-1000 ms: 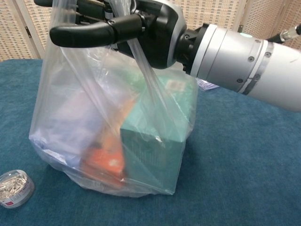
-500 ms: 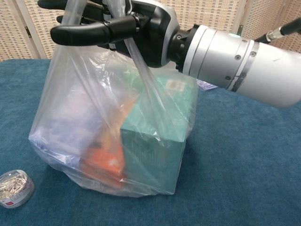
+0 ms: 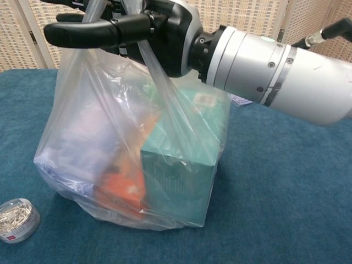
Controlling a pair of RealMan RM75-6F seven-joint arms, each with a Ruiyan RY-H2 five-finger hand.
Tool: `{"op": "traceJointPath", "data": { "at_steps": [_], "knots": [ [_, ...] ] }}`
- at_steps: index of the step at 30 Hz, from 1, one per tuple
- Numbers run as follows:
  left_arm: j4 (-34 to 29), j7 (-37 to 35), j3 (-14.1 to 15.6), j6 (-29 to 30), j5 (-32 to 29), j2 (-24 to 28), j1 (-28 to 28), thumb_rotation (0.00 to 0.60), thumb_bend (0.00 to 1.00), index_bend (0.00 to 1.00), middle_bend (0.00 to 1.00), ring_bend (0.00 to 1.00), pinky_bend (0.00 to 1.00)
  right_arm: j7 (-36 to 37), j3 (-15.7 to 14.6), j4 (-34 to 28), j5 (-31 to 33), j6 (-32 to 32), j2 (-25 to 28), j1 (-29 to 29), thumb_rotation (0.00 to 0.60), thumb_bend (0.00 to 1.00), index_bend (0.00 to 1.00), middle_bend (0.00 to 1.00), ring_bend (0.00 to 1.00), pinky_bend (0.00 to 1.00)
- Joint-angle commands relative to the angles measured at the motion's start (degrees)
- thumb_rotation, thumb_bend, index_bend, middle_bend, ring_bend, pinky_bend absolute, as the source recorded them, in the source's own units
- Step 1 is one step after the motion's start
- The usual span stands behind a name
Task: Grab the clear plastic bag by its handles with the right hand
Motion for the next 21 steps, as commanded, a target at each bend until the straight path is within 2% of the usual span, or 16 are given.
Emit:
{"op": "traceJointPath", "data": {
  "at_steps": [1, 5, 14, 21],
  "knots": [
    [0.1, 0.3, -0.1, 0.1, -0.5, -0.2, -0.1, 0.6, 0.09, 0.0, 0.22, 0.14, 0.0, 0.2, 0.2, 0.1, 0.4, -0.3, -0.3, 0.2, 0.6, 0.0, 0.02, 0.13, 0.06, 0.08],
    [0.5, 0.9, -0.1, -0.2, -1.6, -0.1, -0.3, 0.6, 0.09, 0.0, 0.21, 0.14, 0.0, 1.4, 0.4, 0.2, 0.8, -0.8, -0.4, 0.5, 0.6, 0.0, 0.12, 0.26, 0.16, 0.15],
    [0.8, 3.4, 0.8, -1.9, -4.7, 0.9, -0.8, 0.6, 0.07, 0.0, 0.19, 0.12, 0.0, 3.0, 0.8, 1.1, 1.4, -1.8, -0.8, 1.0, 0.6, 0.0, 0.32, 0.4, 0.34, 0.33],
    [1.5, 4.1, 1.3, -2.8, -6.7, 4.5, 0.5, 0.6, 0.06, 0.0, 0.17, 0.1, 0.0, 3.8, 1.1, 1.1, 2.3, -1.7, -0.4, 0.5, 0.6, 0.05, 0.46, 0.5, 0.46, 0.48]
  ]
}}
